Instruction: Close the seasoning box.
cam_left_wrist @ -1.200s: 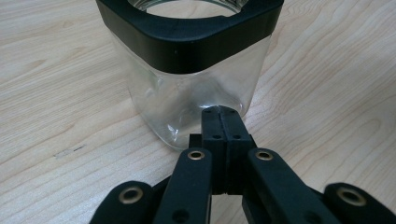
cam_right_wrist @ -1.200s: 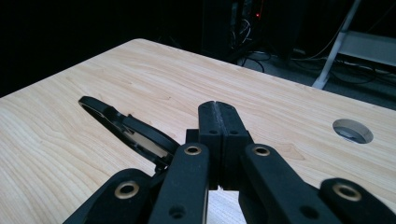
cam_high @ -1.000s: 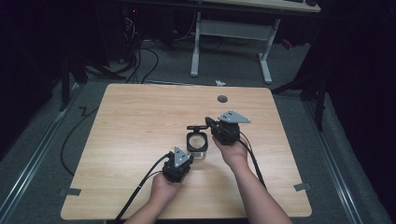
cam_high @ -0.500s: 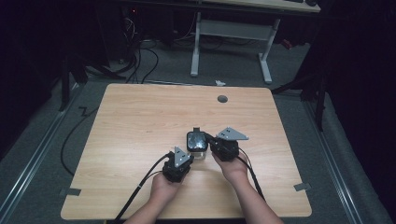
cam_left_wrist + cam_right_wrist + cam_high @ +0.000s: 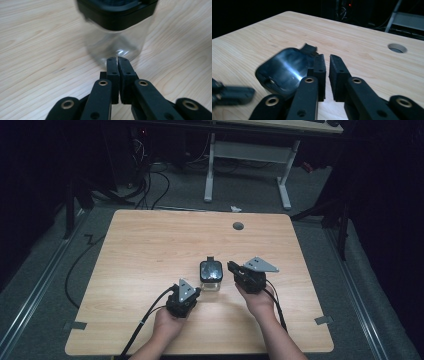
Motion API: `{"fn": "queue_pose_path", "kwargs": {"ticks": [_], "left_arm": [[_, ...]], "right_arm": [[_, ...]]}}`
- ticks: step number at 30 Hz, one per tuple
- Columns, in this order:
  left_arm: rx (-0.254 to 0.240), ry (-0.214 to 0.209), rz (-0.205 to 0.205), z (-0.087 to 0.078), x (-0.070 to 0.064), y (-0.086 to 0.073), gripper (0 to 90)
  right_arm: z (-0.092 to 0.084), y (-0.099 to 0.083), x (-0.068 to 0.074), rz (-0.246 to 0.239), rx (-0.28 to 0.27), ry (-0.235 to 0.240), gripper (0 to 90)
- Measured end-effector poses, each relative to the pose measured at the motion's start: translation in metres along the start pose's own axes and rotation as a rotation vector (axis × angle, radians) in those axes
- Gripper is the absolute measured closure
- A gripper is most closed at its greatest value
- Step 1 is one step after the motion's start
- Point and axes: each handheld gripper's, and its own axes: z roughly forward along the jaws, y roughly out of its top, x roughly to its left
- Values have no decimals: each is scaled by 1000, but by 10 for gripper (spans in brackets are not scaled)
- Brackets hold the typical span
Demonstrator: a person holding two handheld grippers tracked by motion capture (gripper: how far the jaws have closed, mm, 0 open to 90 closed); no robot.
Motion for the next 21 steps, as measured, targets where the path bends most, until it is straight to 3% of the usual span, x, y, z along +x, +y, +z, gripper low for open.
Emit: {"fn": "queue_pose_path", "kwargs": {"ticks": [3,4,6,7,9,11,12,14,15,17,21], "left_arm": [[-17,38,6,-9,21,8,853],[-17,38,6,-9,21,8,845],[-32,80,4,-19,43,19,831],[-32,80,4,-19,43,19,820],[-45,121,14,-30,64,28,797],[-48,133,15,-35,71,30,744],[-44,157,14,-45,86,34,707],[-37,190,-4,-55,101,36,632],[-37,190,-4,-55,101,36,613],[-57,213,-45,-68,114,37,600],[-62,228,-48,-72,118,36,561]], "right_arm": [[-9,-9,-9,14,0,-19,794],[-13,-12,-12,21,4,-26,788],[-20,-19,-19,34,9,-44,764],[-20,-19,-19,34,9,-44,764],[-30,-30,-28,54,19,-71,736],[-34,-34,-31,61,24,-83,722],[-43,-43,-36,60,39,-111,681],[-53,-54,-40,66,53,-144,627],[-59,-61,-41,75,54,-157,600],[-68,-75,-43,93,68,-182,572],[-76,-84,-46,121,75,-200,502]]}}
